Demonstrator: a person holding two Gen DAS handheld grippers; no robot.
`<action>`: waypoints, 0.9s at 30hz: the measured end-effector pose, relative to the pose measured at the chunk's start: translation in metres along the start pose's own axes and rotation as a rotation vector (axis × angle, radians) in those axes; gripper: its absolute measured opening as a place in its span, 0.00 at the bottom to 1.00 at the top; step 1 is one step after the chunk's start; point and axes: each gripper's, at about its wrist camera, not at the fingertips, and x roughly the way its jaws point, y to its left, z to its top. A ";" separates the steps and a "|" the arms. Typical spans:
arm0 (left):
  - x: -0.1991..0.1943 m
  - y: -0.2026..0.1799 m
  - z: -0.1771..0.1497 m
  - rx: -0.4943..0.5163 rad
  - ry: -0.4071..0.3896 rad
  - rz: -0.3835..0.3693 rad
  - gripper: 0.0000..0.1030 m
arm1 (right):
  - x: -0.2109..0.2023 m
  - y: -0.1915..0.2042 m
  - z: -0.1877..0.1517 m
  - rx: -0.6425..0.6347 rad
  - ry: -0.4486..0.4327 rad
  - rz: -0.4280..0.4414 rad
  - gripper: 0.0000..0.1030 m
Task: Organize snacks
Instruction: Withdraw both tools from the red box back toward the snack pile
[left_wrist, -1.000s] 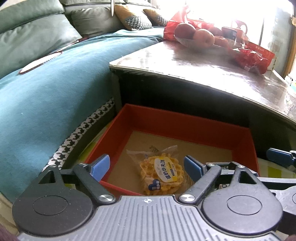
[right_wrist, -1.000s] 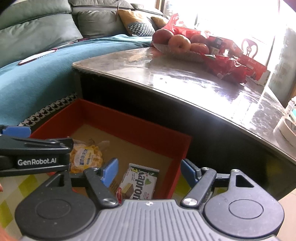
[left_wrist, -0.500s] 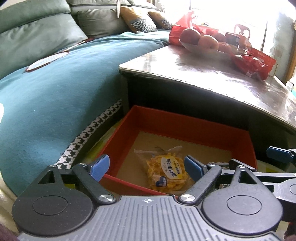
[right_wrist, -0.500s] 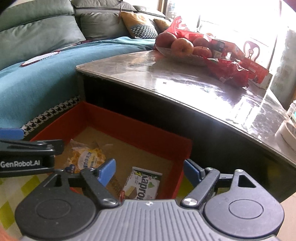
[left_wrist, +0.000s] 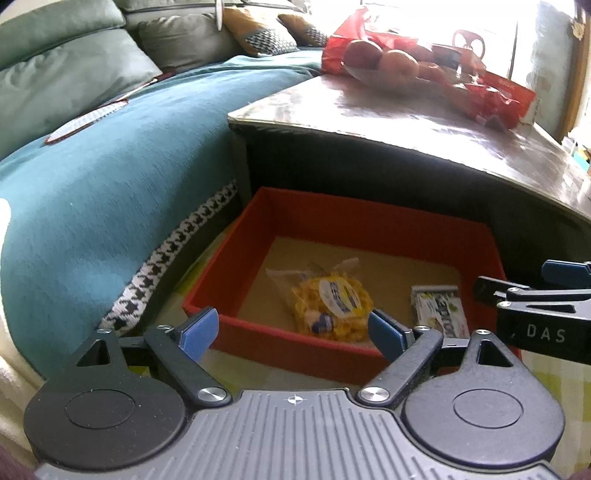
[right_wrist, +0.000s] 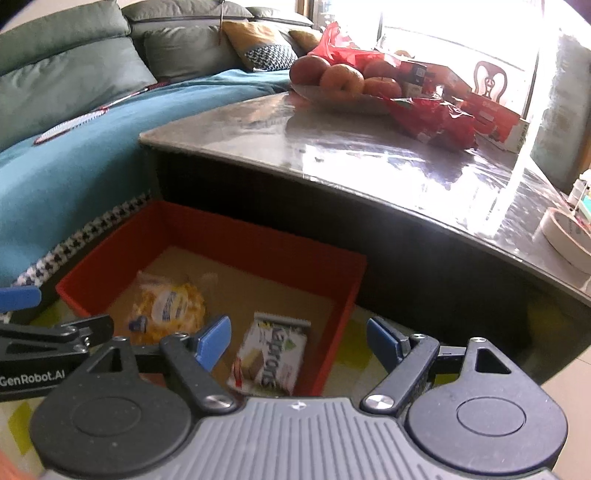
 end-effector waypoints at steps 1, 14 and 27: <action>-0.002 -0.001 -0.002 0.003 0.001 -0.004 0.89 | -0.004 0.000 -0.002 -0.005 -0.004 -0.006 0.80; -0.025 -0.010 -0.022 0.032 0.001 -0.037 0.90 | -0.043 0.004 -0.021 -0.050 -0.038 -0.026 0.81; -0.036 -0.015 -0.034 0.047 0.004 -0.051 0.90 | -0.062 0.005 -0.034 -0.060 -0.048 -0.031 0.81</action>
